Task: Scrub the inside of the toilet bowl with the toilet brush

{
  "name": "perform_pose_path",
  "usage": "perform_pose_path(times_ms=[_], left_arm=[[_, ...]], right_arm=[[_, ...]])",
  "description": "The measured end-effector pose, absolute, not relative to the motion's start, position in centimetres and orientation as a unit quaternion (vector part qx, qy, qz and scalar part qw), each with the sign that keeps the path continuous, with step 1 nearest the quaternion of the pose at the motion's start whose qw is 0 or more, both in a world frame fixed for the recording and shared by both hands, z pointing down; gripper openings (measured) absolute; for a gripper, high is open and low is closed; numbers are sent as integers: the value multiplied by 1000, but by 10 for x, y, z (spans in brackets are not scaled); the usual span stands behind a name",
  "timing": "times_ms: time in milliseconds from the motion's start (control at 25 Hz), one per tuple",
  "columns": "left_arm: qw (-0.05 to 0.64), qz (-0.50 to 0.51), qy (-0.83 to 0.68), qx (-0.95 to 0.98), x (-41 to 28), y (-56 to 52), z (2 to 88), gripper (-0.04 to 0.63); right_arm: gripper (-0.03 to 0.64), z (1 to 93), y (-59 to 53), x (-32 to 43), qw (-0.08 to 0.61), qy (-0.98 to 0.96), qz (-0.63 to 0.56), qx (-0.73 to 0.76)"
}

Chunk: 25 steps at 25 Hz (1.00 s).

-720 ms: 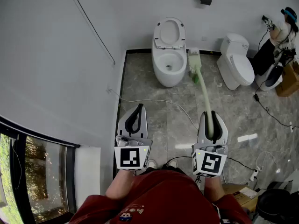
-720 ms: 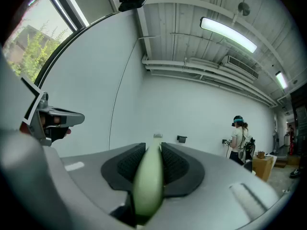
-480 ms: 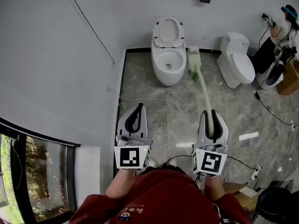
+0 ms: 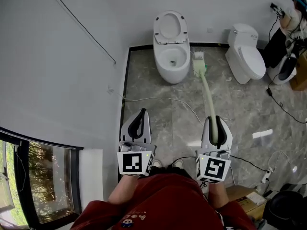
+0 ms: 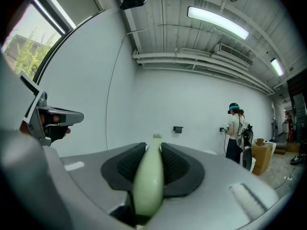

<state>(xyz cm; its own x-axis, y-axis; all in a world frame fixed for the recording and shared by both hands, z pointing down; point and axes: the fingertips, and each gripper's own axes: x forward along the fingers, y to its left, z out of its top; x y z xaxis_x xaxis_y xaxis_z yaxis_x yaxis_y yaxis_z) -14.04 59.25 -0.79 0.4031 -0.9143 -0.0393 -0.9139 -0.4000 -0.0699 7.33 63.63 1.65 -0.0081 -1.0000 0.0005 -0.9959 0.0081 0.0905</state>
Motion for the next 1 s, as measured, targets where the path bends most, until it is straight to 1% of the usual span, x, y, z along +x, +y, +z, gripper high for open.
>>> perform_pose_path(times_ms=[280,520,760,1000], left_arm=[[30,-20,546,-837,-102,590,7,6],[26,-20,545,-838,-84,575,10,6],[19,-17,549,-835,-88,542,21,6],[10,-5,555,-832,-99,484,29,6]], right_arm=[[114,36,637,111,39,-710,-13,703],[114,44,625,126,46,-711,-5,702],[114,49,590,122,57,-714,-9,697],[114,49,534,110,72,-719,-22,691]])
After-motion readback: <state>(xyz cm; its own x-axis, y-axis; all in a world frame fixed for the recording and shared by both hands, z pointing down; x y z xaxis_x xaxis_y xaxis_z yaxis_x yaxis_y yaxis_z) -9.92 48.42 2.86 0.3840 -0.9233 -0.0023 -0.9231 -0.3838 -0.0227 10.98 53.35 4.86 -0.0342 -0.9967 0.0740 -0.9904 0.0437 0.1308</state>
